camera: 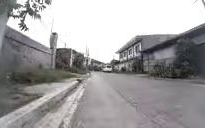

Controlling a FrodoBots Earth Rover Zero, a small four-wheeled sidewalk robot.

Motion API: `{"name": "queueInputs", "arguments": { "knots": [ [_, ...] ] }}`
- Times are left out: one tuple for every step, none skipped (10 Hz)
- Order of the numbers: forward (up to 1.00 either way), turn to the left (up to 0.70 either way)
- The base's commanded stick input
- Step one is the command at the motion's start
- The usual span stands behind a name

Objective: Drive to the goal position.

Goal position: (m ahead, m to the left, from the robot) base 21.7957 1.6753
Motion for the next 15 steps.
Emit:
{"name": "queueInputs", "arguments": {
  "knots": [
    [1.0,0.0],
    [1.0,0.0],
    [1.0,0.0],
    [1.0,0.0],
    [1.0,0.0],
    [1.0,0.0],
    [1.0,0.0],
    [1.0,0.0],
    [1.0,0.0],
    [1.0,-0.14],
    [1.0,-0.39],
    [1.0,-0.4],
    [1.0,-0.3],
    [1.0,0.0],
    [1.0,0.0]
  ]
}}
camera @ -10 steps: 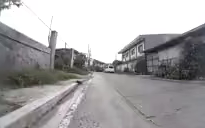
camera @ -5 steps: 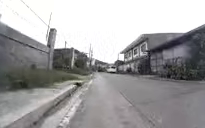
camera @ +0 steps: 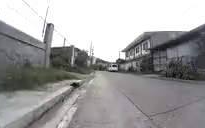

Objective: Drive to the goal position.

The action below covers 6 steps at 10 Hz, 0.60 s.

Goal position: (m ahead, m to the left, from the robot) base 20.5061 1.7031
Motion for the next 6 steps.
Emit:
{"name": "queueInputs", "arguments": {
  "knots": [
    [1.0,0.0],
    [1.0,0.0],
    [1.0,0.0],
    [1.0,0.0],
    [1.0,0.0],
    [1.0,0.0]
  ]
}}
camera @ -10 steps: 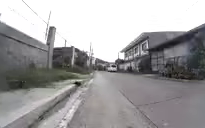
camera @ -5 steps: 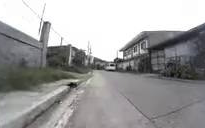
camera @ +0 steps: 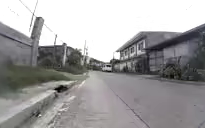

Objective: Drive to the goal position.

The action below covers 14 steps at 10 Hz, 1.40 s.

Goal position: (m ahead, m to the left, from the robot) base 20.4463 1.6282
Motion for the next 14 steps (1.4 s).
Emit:
{"name": "queueInputs", "arguments": {
  "knots": [
    [1.0,0.0],
    [1.0,0.0],
    [1.0,0.0],
    [1.0,0.0],
    [1.0,0.0],
    [1.0,0.0],
    [1.0,0.0],
    [1.0,0.0],
    [1.0,0.0],
    [1.0,0.0],
    [1.0,0.0],
    [1.0,0.0],
    [1.0,0.0],
    [1.0,0.0]
  ]
}}
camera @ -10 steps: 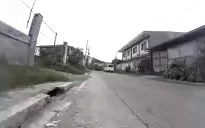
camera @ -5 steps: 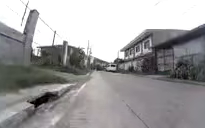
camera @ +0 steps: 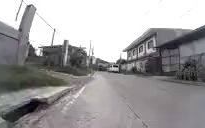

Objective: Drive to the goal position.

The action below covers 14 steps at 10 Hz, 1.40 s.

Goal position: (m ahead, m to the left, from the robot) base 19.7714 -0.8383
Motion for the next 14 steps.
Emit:
{"name": "queueInputs", "arguments": {
  "knots": [
    [1.0,-0.28],
    [1.0,-0.39],
    [1.0,-0.14],
    [1.0,0.0],
    [1.0,0.0],
    [1.0,0.0],
    [1.0,0.0],
    [1.0,0.0],
    [1.0,0.0],
    [1.0,0.0],
    [1.0,0.0],
    [1.0,0.0],
    [1.0,0.0],
    [1.0,0.0]
  ]
}}
